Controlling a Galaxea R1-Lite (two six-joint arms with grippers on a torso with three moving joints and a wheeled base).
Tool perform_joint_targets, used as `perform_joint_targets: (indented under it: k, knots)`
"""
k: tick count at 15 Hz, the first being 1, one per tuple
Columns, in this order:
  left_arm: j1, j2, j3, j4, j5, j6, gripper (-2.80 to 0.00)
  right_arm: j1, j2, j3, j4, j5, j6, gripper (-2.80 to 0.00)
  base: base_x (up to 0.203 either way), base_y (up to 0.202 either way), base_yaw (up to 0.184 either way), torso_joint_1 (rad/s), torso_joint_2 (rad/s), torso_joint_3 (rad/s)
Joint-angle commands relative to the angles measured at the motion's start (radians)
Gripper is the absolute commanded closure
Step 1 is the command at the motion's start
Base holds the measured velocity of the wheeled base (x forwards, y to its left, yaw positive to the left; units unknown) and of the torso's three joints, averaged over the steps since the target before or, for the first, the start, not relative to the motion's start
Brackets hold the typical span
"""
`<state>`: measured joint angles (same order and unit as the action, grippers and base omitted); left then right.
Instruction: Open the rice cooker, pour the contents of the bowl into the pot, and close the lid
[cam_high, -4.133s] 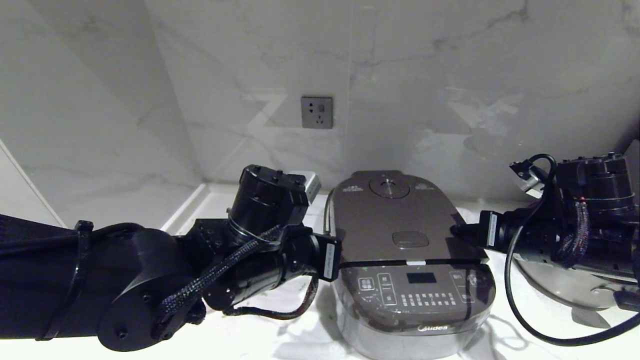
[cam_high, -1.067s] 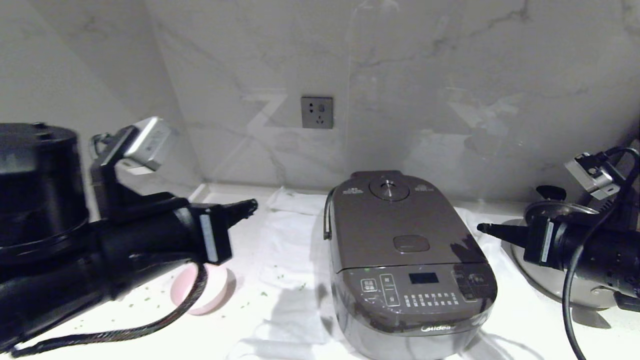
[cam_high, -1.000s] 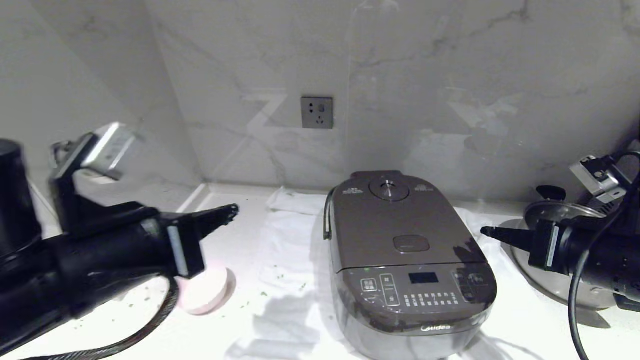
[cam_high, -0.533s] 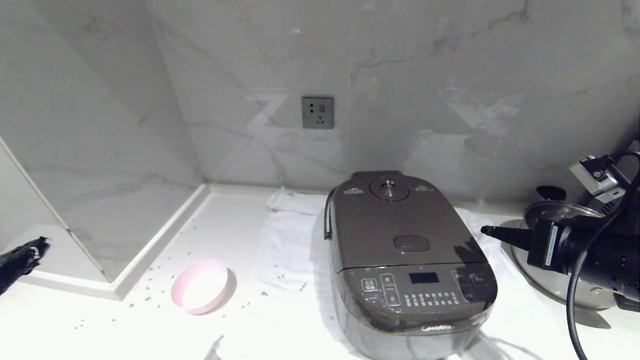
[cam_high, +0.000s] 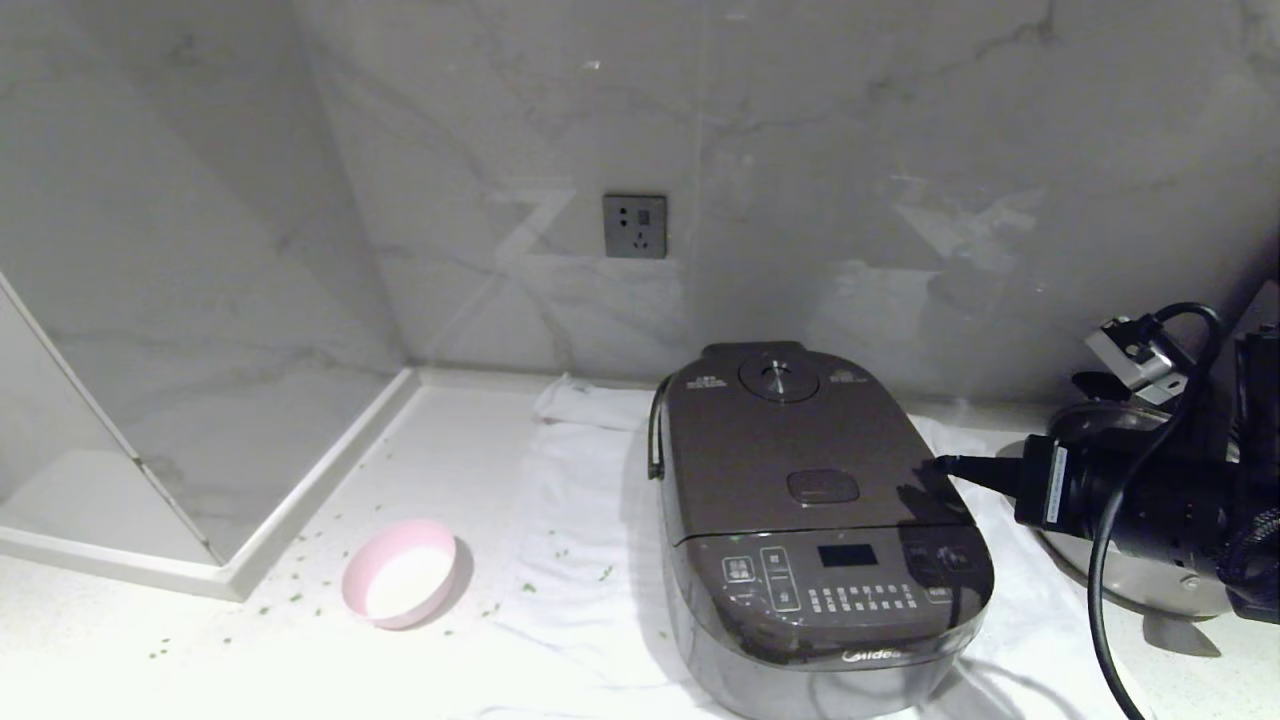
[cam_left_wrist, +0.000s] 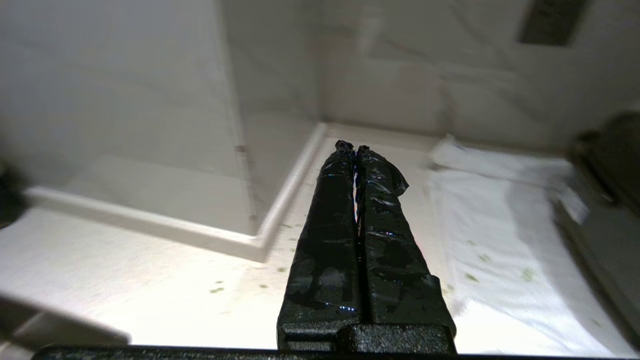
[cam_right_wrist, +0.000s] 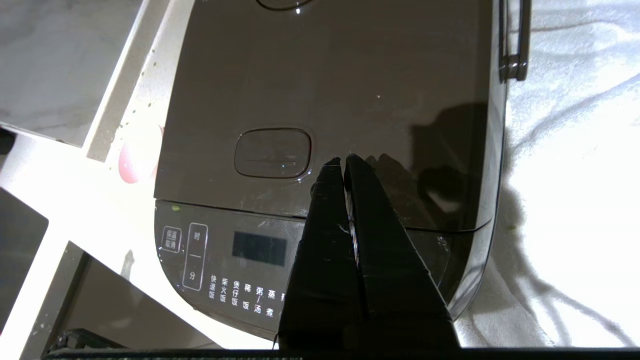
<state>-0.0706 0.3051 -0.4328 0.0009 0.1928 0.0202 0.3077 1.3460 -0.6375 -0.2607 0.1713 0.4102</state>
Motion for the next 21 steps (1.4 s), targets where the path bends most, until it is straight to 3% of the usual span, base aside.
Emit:
perform_joint_targets:
  k: [1, 4, 6, 9, 10, 13, 16, 19, 21]
  knots:
    - [0.036, -0.07, 0.002, 0.003, -0.013, 0.0, 0.0, 0.002, 0.01, -0.005, -0.002, 0.004, 0.002, 0.0, 0.0, 0.0, 0.0, 0.0, 0.0, 0.0]
    - [0.054, -0.093, -0.052, 0.023, -0.17, 0.007, 0.0, 0.001, -0.006, -0.023, 0.0, -0.002, 0.002, 0.0, 0.0, 0.0, 0.0, 0.0, 0.0, 0.0]
    - [0.063, -0.129, -0.105, 0.16, -0.183, 0.061, 0.0, -0.002, -0.019, -0.024, 0.003, -0.004, 0.002, 0.0, 0.0, 0.0, 0.0, 0.0, 0.0, 0.0]
    - [0.074, -0.17, -0.233, 0.352, -0.184, 0.081, 0.0, 0.002, -0.01, -0.021, 0.003, 0.004, 0.002, 0.0, 0.0, 0.0, 0.0, 0.0, 0.0, 0.0]
    - [0.073, -0.19, -0.239, 0.358, -0.185, 0.085, 0.0, 0.009, -0.005, -0.021, 0.002, 0.005, 0.002, 0.0, 0.0, 0.0, 0.0, 0.0, 0.0, 0.0]
    - [0.072, -0.21, -0.172, 0.353, -0.255, 0.097, 0.0, 0.016, -0.006, -0.022, 0.001, 0.004, 0.002, 0.0, 0.0, 0.0, 0.0, 0.0, 0.0, 0.0]
    - [0.075, -0.239, -0.172, 0.388, -0.218, 0.113, 0.0, 0.014, 0.008, -0.011, 0.0, 0.003, 0.007, 0.0, 0.0, 0.0, 0.0, 0.0, 0.0, 0.0]
    - [0.073, -0.277, 0.015, 0.362, -0.176, 0.11, 0.0, 0.039, 0.026, -0.024, 0.0, 0.007, 0.009, 0.0, 0.0, 0.0, 0.0, 0.0, 0.0, 0.0]
    - [0.071, -0.296, 0.186, 0.264, -0.142, 0.108, 0.0, 0.07, 0.012, -0.031, 0.002, 0.005, 0.01, 0.0, 0.0, 0.0, 0.0, 0.0, 0.0, 0.0]
